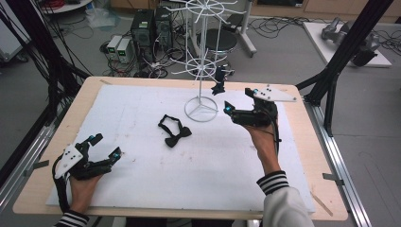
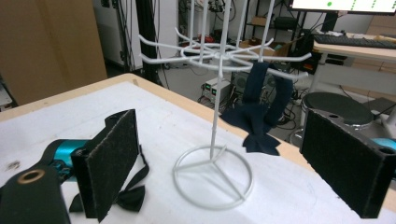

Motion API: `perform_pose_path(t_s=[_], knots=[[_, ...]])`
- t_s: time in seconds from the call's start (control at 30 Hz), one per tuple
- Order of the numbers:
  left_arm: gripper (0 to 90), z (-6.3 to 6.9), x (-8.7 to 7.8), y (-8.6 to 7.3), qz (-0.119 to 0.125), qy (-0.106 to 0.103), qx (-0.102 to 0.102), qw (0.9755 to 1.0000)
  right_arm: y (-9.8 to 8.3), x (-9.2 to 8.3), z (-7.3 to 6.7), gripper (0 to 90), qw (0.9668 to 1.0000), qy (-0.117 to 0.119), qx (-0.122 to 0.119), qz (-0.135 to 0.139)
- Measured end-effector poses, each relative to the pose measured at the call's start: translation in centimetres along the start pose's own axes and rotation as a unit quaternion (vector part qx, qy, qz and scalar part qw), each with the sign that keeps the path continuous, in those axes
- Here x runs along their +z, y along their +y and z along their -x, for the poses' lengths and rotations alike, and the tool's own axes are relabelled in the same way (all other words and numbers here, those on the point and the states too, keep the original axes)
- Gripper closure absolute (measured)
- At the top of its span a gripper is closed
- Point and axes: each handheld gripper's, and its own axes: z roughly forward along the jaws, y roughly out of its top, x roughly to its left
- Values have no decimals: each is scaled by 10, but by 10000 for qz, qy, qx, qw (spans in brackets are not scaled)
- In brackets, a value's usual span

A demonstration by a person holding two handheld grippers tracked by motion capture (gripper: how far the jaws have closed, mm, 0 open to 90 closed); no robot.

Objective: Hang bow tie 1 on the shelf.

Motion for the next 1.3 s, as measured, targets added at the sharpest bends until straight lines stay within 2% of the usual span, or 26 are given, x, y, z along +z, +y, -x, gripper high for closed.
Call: perform_pose_path(t_s=[0.07, 0.13, 0.2, 0.37, 0.5, 0.53, 0.67, 0.87, 1.0, 1.07, 1.13, 1.3], knots=[[133, 0, 0, 0, -2, -3, -1, 10000, -9, -12, -2, 106, 9999, 41, 17, 110], [133, 0, 0, 0, -3, -6, 1, 10000, -12, -16, -3, 106, 9999, 34, -4, 132], [133, 0, 0, 0, -2, -7, -4, 10000, -25, -27, -4, 106, 9997, 31, 58, 225], [133, 0, 0, 0, 7, 2, -1, 10000, -42, -43, -4, 106, 9994, -40, 88, 319], [133, 0, 0, 0, 8, -2, -2, 10000, -62, -55, -5, 106, 9989, -160, 175, 396], [133, 0, 0, 0, 7, -4, -3, 10000, -72, -60, -5, 106, 9987, -188, 210, 431], [133, 0, 0, 0, 9, -2, 0, 10000, -90, -66, -6, 106, 9981, -324, 166, 498], [133, 0, 0, 0, 9, -1, 5, 10000, -112, -70, -9, 106, 9979, -370, 141, 508], [132, -1, -1, 0, 5, -17, -18, 10000, -117, -69, -10, 106, 9989, -301, 257, 269], [131, -2, -1, 0, 50, -52, -96, 9999, -116, -68, -12, 106, 9988, -325, 165, 339], [130, -3, -2, 0, 101, -55, -168, 9998, -115, -68, -14, 106, 9983, -299, 171, 470], [130, -4, -2, 0, 61, -45, -158, 9998, -115, -71, -12, 106, 9981, -330, 193, 481]])
